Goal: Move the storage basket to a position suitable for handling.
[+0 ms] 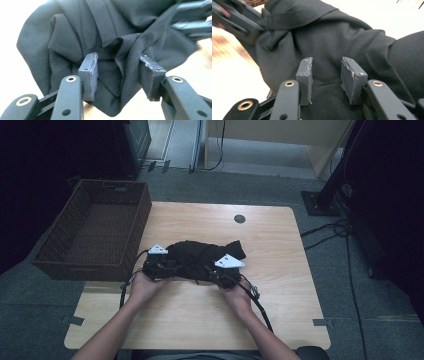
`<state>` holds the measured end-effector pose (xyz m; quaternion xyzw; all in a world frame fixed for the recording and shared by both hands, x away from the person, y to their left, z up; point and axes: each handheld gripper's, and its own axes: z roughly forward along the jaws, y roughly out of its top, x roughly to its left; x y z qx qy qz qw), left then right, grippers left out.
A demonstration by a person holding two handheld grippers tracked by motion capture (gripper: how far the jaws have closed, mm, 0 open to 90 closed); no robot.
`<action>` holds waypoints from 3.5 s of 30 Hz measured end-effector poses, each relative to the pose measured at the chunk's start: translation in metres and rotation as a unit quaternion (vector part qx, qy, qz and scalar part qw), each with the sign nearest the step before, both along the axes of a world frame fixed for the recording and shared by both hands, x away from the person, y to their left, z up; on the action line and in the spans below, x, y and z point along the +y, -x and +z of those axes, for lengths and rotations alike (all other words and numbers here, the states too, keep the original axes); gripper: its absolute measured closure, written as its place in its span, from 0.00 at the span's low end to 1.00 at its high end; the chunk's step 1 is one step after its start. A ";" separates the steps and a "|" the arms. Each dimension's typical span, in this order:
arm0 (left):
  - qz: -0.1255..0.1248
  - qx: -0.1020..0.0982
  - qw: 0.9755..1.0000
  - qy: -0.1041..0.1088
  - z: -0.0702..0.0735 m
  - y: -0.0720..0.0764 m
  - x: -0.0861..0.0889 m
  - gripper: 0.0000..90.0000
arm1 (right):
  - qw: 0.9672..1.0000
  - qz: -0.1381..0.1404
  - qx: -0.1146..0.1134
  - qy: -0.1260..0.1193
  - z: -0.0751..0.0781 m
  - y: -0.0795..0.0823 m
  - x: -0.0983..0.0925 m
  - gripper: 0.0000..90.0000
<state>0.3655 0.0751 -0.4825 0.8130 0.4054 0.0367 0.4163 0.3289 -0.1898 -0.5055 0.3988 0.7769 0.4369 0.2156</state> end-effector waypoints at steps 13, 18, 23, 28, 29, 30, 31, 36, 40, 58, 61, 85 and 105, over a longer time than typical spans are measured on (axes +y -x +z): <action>-0.001 -0.027 1.000 0.006 0.050 -0.013 -0.044 0.50 | 1.000 -0.010 0.001 0.018 0.001 -0.010 0.014 0.70; 0.021 -0.028 0.997 -0.068 0.022 -0.036 -0.066 0.53 | 1.000 -0.016 0.003 0.010 0.000 -0.013 0.015 0.72; 0.033 -0.044 0.996 -0.065 0.013 -0.046 -0.050 0.89 | 1.000 -0.015 0.002 0.009 -0.002 -0.015 0.011 0.81; 0.073 -0.028 0.995 -0.069 0.013 -0.052 -0.012 0.95 | 1.000 -0.014 0.005 0.001 -0.002 -0.015 0.006 0.85; 0.079 -0.017 0.995 -0.055 0.012 -0.053 -0.006 0.93 | 1.000 -0.013 0.006 0.000 -0.002 -0.015 0.006 0.85; 0.081 -0.009 0.996 -0.048 0.011 -0.053 -0.002 0.92 | 1.000 -0.013 0.008 -0.004 -0.001 -0.014 0.006 0.83; 0.078 -0.011 0.995 -0.054 0.010 -0.051 -0.002 0.91 | 1.000 -0.011 0.013 -0.010 0.000 -0.014 0.006 0.81; 0.085 -0.008 0.995 -0.047 0.004 -0.050 0.002 0.87 | 1.000 -0.014 0.016 -0.014 0.005 -0.007 -0.013 0.78; 0.085 0.001 0.996 -0.022 0.001 -0.047 0.003 0.86 | 0.998 -0.027 0.046 -0.024 0.009 -0.006 -0.035 0.74; 0.068 0.006 0.998 -0.010 -0.003 -0.036 -0.007 0.91 | 0.996 -0.089 0.019 -0.020 0.029 -0.042 -0.049 0.82; 0.071 0.016 0.997 0.006 -0.008 -0.034 -0.005 0.91 | 0.996 -0.082 0.031 0.006 0.009 -0.026 -0.048 0.83; 0.080 -0.011 0.996 0.037 0.035 -0.044 0.004 0.70 | 0.996 -0.080 0.036 0.017 -0.011 -0.015 -0.048 0.93; 0.055 0.024 0.998 -0.035 0.017 -0.084 -0.032 0.72 | 0.995 -0.086 -0.025 -0.042 0.058 -0.049 -0.067 0.60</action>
